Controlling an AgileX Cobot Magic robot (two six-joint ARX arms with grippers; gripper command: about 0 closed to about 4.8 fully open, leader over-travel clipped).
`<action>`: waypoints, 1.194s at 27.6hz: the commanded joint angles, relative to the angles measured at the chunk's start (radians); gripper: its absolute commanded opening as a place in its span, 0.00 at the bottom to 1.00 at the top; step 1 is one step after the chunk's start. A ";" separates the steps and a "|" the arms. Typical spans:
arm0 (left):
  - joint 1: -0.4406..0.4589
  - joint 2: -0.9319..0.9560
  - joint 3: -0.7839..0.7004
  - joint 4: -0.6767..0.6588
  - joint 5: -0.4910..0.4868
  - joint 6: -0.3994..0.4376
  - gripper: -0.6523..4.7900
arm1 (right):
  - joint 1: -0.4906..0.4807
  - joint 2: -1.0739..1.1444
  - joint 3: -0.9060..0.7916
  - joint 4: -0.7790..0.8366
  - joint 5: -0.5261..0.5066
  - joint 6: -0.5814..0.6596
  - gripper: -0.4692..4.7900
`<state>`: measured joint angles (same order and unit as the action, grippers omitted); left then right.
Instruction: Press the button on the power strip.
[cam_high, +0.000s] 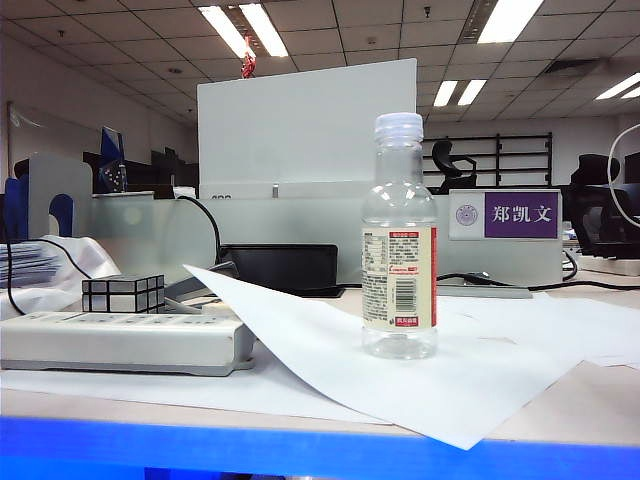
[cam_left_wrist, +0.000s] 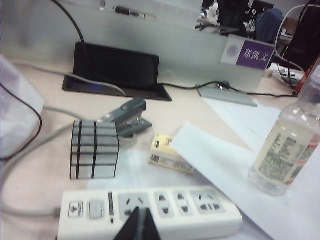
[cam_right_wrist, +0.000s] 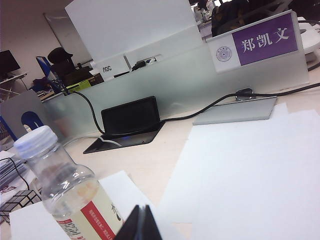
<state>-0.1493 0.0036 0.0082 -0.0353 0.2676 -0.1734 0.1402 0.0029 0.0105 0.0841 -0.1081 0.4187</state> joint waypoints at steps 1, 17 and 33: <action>0.000 -0.002 0.001 -0.018 -0.001 0.005 0.11 | -0.001 -0.001 0.001 0.010 0.002 -0.004 0.10; 0.000 -0.002 0.001 -0.018 -0.001 0.005 0.11 | -0.001 -0.001 0.001 0.010 0.002 -0.004 0.10; 0.165 -0.002 0.002 -0.019 0.025 0.005 0.11 | -0.041 -0.002 0.001 0.010 -0.002 -0.004 0.10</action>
<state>-0.0132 0.0036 0.0082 -0.0647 0.2882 -0.1730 0.1112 0.0029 0.0105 0.0841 -0.1089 0.4183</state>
